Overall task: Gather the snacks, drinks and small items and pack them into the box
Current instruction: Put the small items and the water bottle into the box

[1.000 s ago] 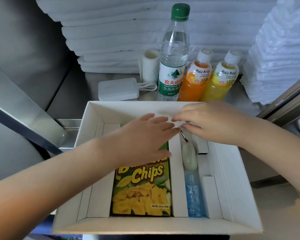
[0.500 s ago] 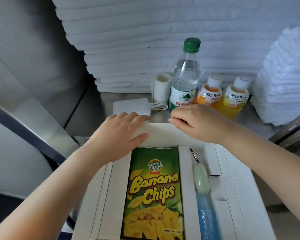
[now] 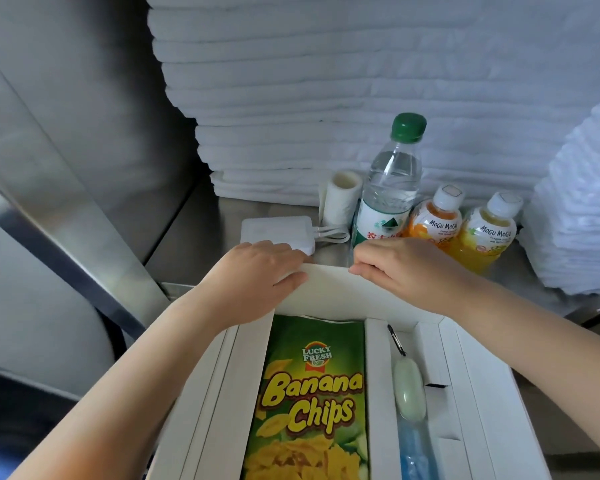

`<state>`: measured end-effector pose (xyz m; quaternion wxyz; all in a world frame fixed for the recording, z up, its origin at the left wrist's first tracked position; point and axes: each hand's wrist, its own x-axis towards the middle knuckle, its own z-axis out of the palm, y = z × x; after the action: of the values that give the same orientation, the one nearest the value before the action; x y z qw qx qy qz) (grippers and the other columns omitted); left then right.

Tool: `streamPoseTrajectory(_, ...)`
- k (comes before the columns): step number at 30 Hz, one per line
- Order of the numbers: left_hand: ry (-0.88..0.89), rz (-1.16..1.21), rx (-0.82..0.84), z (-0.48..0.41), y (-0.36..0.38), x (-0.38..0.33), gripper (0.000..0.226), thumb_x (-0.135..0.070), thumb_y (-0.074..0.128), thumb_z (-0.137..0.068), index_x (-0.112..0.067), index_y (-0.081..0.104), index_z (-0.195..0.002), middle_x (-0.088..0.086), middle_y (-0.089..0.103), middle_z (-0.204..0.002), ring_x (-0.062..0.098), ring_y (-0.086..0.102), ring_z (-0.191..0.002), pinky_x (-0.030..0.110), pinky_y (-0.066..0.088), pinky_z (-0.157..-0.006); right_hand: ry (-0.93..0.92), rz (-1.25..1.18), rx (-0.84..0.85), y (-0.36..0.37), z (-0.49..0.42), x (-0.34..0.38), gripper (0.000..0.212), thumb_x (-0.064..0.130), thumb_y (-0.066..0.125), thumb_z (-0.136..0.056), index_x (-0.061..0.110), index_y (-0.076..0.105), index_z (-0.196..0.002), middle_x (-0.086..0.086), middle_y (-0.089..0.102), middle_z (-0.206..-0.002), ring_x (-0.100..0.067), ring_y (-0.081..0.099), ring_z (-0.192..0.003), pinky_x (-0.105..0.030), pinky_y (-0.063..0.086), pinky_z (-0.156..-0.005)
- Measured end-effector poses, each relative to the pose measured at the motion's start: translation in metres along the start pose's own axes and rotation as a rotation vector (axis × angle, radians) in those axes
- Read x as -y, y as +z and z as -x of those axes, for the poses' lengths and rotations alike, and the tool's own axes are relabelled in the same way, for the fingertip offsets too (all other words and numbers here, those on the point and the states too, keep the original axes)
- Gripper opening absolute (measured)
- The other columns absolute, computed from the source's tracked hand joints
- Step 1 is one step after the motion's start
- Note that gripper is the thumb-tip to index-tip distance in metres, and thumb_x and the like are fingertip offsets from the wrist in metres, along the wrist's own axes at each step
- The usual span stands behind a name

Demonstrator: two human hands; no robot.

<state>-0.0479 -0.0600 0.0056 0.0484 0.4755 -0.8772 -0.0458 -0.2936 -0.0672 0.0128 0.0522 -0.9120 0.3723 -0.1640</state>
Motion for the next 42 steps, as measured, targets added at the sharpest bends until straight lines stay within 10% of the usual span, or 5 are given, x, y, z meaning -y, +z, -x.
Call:
streamPoseTrajectory(12,-0.091,0.282,0.125,-0.02,-0.008,0.001,0.037,-0.051,0.026,-0.097,-0.041,0.05,-0.123,-0.021,0.055,-0.116,0.001,0.049,-0.107,0.022,0.039,-0.088,0.116,-0.102,-0.037,-0.002,0.001,0.002,0.032,0.048,0.046,-0.09,0.02,0.05,-0.075,0.012,0.049,-0.067,-0.007,0.046,-0.062,-0.02,0.035,-0.054)
streamPoseTrajectory(20,-0.044,0.307,0.045,-0.028,-0.001,0.0,0.036,-0.045,0.024,-0.098,-0.041,0.054,-0.117,-0.022,0.058,-0.108,0.001,0.05,-0.1,0.021,0.04,-0.08,0.145,0.231,-0.711,-0.057,-0.01,0.003,0.017,0.017,0.055,-0.09,0.006,0.063,-0.1,-0.005,0.055,-0.096,-0.016,0.052,-0.089,-0.02,0.039,-0.082)
streamPoseTrajectory(26,-0.057,0.296,0.014,-0.026,0.001,0.001,0.037,-0.046,0.024,-0.098,-0.041,0.057,-0.114,-0.022,0.06,-0.109,0.001,0.052,-0.097,0.02,0.041,-0.077,0.29,0.256,-0.448,-0.077,-0.033,-0.003,0.04,0.012,0.053,-0.094,0.012,0.05,-0.134,-0.006,0.046,-0.139,-0.023,0.043,-0.126,-0.023,0.03,-0.103)
streamPoseTrajectory(38,-0.047,0.37,-0.128,-0.025,-0.007,-0.009,0.035,-0.037,0.043,-0.096,-0.033,0.046,-0.131,-0.015,0.055,-0.119,-0.004,0.048,-0.097,0.004,0.036,-0.069,0.168,0.164,-0.473,-0.074,-0.043,0.022,0.033,0.006,0.062,-0.087,0.007,0.062,-0.12,-0.012,0.056,-0.114,-0.025,0.054,-0.107,-0.027,0.042,-0.089)
streamPoseTrajectory(42,-0.02,0.375,-0.132,-0.02,-0.013,-0.019,0.058,-0.047,0.046,-0.092,-0.031,0.025,-0.144,-0.011,0.042,-0.14,0.004,0.043,-0.118,0.017,0.037,-0.089,0.171,0.152,-0.534,-0.082,-0.042,0.033,0.033,0.007,0.061,-0.088,0.006,0.062,-0.121,-0.014,0.056,-0.115,-0.026,0.054,-0.107,-0.025,0.04,-0.089)
